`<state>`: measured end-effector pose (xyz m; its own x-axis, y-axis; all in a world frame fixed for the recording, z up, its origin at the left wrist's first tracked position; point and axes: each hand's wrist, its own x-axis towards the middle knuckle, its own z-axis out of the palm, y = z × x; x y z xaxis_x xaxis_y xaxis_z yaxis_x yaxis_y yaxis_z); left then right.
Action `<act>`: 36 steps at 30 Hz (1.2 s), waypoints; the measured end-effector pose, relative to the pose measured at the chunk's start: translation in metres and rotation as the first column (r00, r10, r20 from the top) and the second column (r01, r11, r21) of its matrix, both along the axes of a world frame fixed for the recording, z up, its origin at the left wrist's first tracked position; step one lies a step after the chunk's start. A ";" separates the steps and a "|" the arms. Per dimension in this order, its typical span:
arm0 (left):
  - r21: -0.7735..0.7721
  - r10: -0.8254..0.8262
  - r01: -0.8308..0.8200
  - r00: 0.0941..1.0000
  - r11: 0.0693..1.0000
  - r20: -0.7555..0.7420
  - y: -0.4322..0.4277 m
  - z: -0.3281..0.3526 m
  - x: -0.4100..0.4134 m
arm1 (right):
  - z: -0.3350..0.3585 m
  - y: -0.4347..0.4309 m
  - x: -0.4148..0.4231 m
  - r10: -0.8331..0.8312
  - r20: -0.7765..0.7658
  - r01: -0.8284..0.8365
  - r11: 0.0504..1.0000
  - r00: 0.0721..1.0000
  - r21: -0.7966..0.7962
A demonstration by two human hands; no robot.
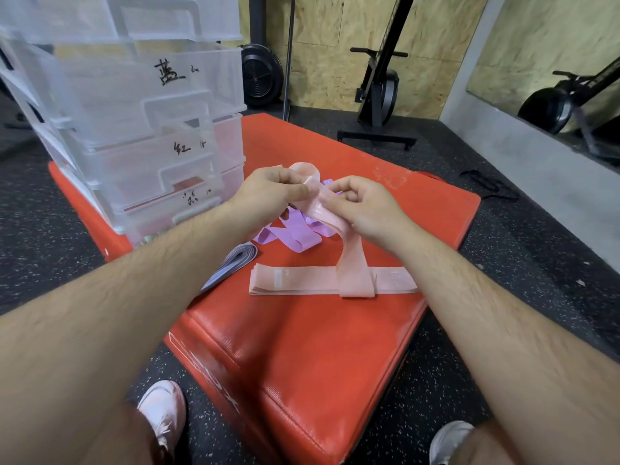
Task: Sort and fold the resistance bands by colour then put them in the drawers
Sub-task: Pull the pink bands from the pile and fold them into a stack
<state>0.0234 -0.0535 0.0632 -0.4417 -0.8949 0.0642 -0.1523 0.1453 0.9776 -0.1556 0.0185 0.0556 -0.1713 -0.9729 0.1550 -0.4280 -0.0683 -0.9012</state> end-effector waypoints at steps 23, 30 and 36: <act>0.063 0.176 -0.197 0.954 0.978 0.242 0.006 -0.037 0.050 | 0.016 0.062 -0.092 0.172 -0.548 0.103 0.895 0.819 0.434; -0.040 0.232 -0.238 0.879 0.971 0.417 0.024 -0.050 0.044 | -0.004 0.070 -0.119 0.050 -0.490 0.212 0.860 0.870 0.464; -0.299 0.278 -0.097 0.703 0.949 0.654 0.033 -0.077 0.037 | -0.031 0.069 -0.115 0.078 -0.542 0.237 0.841 0.837 0.487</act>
